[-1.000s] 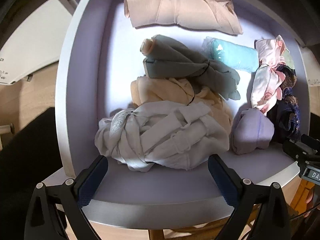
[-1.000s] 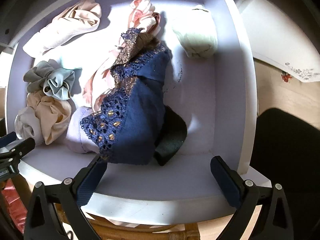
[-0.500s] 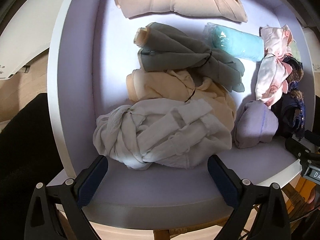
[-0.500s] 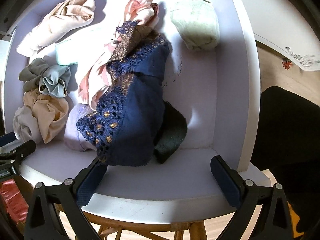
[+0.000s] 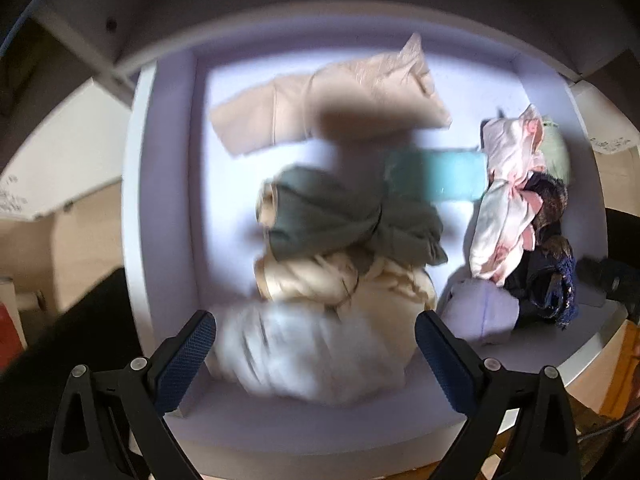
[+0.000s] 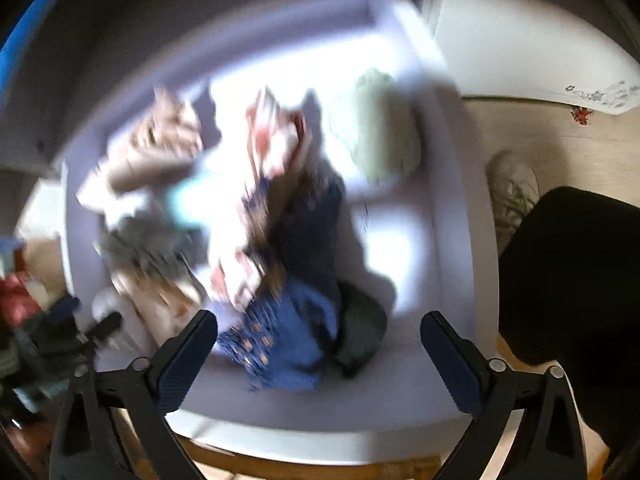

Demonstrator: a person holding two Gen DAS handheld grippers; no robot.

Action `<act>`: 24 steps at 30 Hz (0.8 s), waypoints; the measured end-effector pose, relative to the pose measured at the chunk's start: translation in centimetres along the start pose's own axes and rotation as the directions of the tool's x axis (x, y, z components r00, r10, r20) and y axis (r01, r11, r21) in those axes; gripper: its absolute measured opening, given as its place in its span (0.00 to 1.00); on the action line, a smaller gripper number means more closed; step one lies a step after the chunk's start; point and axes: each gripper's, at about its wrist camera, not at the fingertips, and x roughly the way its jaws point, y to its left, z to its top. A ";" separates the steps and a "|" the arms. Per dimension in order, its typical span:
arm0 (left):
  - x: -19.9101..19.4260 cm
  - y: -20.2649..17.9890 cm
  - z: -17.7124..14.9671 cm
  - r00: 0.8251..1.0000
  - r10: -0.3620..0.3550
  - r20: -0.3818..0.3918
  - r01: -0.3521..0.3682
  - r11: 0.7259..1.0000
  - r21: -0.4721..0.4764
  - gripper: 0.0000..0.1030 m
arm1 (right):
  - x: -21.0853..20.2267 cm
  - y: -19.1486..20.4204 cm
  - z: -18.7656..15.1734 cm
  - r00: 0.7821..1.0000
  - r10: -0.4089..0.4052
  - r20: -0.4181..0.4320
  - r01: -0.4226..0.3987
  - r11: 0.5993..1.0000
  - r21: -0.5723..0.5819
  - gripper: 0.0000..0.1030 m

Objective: Organize soft objects
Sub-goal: 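Reach both tools over the clothes in the drawer toward the navy bra and beige stockings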

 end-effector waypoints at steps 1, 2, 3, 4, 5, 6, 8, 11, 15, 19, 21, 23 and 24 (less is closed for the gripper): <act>-0.6 -0.2 0.5 1.000 0.007 0.031 -0.007 1.000 -0.001 0.99 | -0.3 -0.2 0.8 1.000 0.017 0.021 -0.017 1.000 0.009 0.92; -1.0 -0.1 0.8 0.998 0.008 0.055 -0.008 1.000 -0.010 0.99 | -0.5 -0.5 1.6 0.999 0.034 0.040 -0.035 0.999 0.022 0.89; -1.9 -0.3 1.1 0.996 0.004 0.084 -0.002 1.000 -0.027 0.99 | -0.8 -0.5 1.8 0.998 0.047 0.050 -0.049 0.998 0.032 0.88; -2.6 -0.2 1.2 0.994 -0.008 0.105 0.013 0.999 -0.042 0.99 | -1.4 -0.4 1.9 0.996 0.064 0.054 -0.067 0.997 0.044 0.87; -3.0 0.7 0.9 0.992 -0.021 0.121 0.028 0.998 -0.056 0.99 | -1.1 -0.7 2.1 0.995 0.081 0.052 -0.084 0.995 0.056 0.84; -3.6 0.5 0.8 0.991 -0.030 0.133 0.039 0.997 -0.071 0.99 | -1.2 -1.1 1.9 0.995 0.093 0.044 -0.096 0.993 0.062 0.82; -3.5 0.8 1.0 0.990 -0.037 0.139 0.050 0.994 -0.094 0.99 | -0.2 -1.2 3.0 0.994 0.110 0.014 -0.111 0.991 0.071 0.78; -3.2 1.0 -1.0 0.993 -0.040 0.115 0.053 0.992 -0.111 0.99 | 1.1 -1.0 2.8 0.992 0.122 -0.042 -0.120 0.991 0.054 0.74; -2.6 1.3 -2.8 0.994 -0.045 0.099 0.057 0.991 -0.120 0.99 | 2.4 -0.8 2.5 0.990 0.096 -0.101 -0.094 0.995 0.020 0.67; -4.5 1.6 -4.5 0.994 -0.045 0.105 0.056 0.992 -0.111 0.99 | 4.6 -1.0 2.4 0.986 0.089 -0.144 -0.087 0.996 0.021 0.57; -4.4 1.3 -4.5 0.994 -0.038 0.102 0.049 0.994 -0.101 0.99 | 5.6 -0.4 2.3 0.988 0.053 -0.144 -0.056 0.998 -0.018 0.46; -4.2 1.1 -4.5 0.995 -0.032 0.098 0.041 0.995 -0.092 0.99 | 6.2 0.5 2.3 0.989 0.036 -0.141 -0.043 0.998 -0.047 0.38; -4.1 1.1 -4.5 0.995 -0.028 0.096 0.036 0.995 -0.089 0.99 | 6.4 0.9 2.0 0.990 0.035 -0.139 -0.042 0.998 -0.051 0.37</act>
